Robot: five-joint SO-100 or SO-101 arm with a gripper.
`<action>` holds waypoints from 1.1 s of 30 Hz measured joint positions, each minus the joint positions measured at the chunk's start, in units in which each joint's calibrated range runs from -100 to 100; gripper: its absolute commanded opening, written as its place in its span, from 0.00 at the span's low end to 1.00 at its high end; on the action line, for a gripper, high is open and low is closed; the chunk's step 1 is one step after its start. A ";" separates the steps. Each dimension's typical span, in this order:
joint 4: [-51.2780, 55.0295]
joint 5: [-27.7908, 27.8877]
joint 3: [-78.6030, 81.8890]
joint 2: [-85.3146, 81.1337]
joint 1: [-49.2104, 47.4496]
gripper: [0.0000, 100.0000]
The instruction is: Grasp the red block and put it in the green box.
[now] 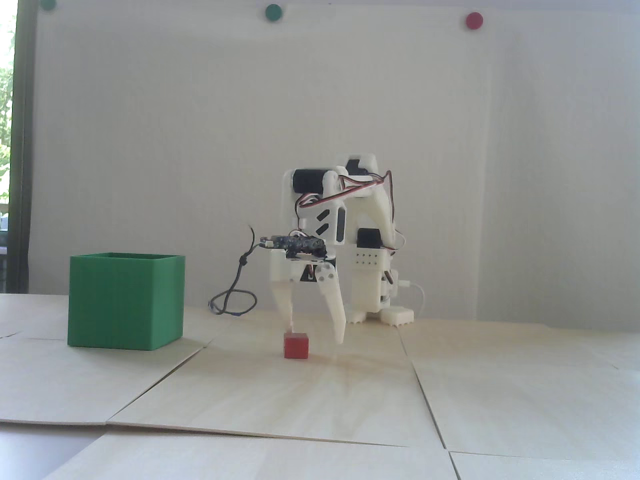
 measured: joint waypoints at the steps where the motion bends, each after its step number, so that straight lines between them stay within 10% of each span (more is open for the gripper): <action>1: 1.75 -0.26 -2.60 1.00 0.00 0.24; 33: 2.66 -0.82 -11.28 5.15 0.00 0.34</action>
